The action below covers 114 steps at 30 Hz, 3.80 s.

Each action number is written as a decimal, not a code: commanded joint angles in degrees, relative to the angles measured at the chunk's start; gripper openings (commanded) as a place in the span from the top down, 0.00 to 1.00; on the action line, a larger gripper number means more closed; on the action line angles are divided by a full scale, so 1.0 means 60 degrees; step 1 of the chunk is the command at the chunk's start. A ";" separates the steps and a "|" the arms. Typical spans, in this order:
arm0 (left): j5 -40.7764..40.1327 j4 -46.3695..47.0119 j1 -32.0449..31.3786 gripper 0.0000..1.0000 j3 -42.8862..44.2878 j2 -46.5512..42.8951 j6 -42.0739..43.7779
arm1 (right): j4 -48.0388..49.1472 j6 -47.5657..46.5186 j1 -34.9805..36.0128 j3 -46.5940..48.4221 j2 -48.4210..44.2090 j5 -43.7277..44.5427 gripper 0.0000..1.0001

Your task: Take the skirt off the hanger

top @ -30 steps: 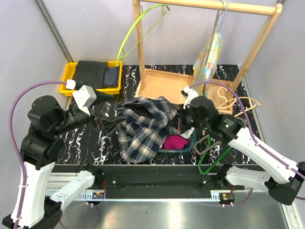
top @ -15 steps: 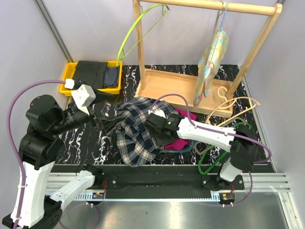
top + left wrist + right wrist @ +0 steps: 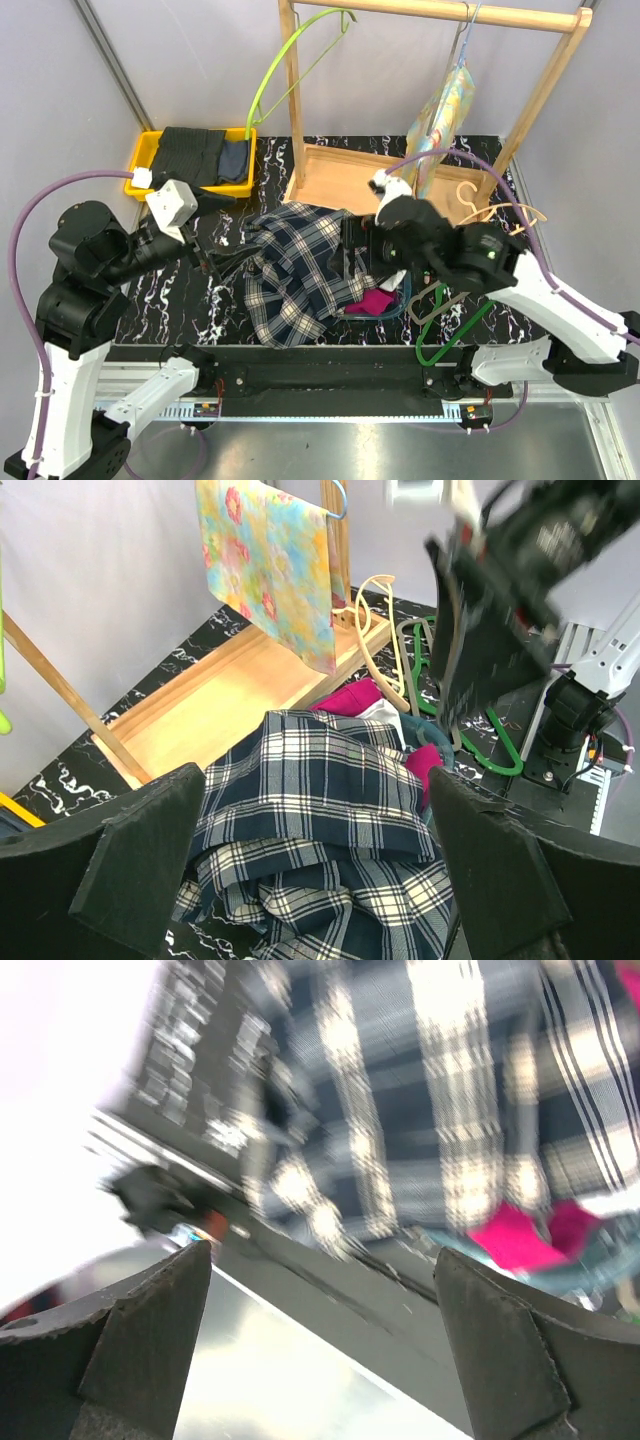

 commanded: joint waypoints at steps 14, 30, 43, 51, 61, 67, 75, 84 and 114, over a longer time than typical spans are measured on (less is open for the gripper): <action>-0.0218 0.0172 0.0038 0.01 0.0389 -0.0246 0.0177 | 0.6661 -0.2381 -0.0614 -0.1209 0.3171 0.2263 0.05; -0.0335 0.0186 0.0038 0.01 0.0477 -0.0276 0.0206 | 0.6807 0.1254 -0.1466 -0.4754 0.4185 -0.1972 0.04; -0.0349 0.0113 0.0038 0.01 0.0711 -0.0144 0.0235 | 0.4539 -0.1309 -0.0148 -0.0070 0.0657 0.1261 0.00; -0.0320 0.0069 0.0038 0.01 0.0756 -0.0130 0.0250 | 0.4127 -0.3911 -0.0162 0.2480 -0.0254 0.4644 0.01; -0.0218 0.0069 0.0038 0.01 0.0638 -0.0144 0.0206 | 0.6983 -0.6350 -0.2444 0.1808 0.0257 0.7230 0.06; -0.0247 0.0084 0.0038 0.01 0.0274 -0.0436 0.0424 | 0.7012 -0.6100 -0.4218 0.2349 0.0887 0.6175 0.05; -0.0276 0.0069 0.0038 0.01 -0.0153 -0.0672 0.0616 | 0.6925 -0.5983 -0.5215 0.2731 0.0932 0.5412 0.05; -0.0262 0.0098 0.0038 0.01 -0.0197 -0.0657 0.0602 | 0.5915 -0.4564 -0.6898 0.2731 0.1195 0.4067 0.06; -0.0627 0.0172 0.0038 0.01 -0.0504 -0.0876 0.0880 | 0.5226 -0.3434 -0.7999 0.3083 0.2778 0.2306 0.31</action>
